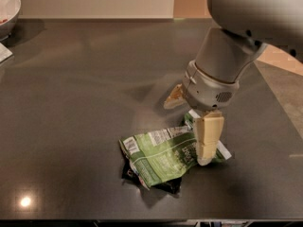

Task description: Move green jalapeno chip bag near rxbar chocolate

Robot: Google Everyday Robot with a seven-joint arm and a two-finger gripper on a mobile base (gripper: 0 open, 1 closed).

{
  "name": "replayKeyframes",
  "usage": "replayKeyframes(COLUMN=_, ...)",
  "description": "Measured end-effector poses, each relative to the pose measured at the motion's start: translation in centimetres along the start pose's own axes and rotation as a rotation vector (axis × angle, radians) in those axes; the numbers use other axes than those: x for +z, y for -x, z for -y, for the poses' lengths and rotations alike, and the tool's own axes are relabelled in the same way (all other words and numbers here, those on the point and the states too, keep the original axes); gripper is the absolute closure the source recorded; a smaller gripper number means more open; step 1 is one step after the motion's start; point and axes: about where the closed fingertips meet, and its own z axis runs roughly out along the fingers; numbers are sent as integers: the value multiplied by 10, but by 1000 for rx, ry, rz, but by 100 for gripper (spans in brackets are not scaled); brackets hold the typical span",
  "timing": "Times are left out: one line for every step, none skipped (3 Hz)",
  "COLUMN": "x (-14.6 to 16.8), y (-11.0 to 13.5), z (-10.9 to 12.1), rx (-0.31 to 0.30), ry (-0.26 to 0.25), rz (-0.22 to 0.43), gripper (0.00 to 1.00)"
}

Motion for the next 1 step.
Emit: replayKeyframes(x=0, y=0, z=0, rx=0, ry=0, rz=0, gripper=0)
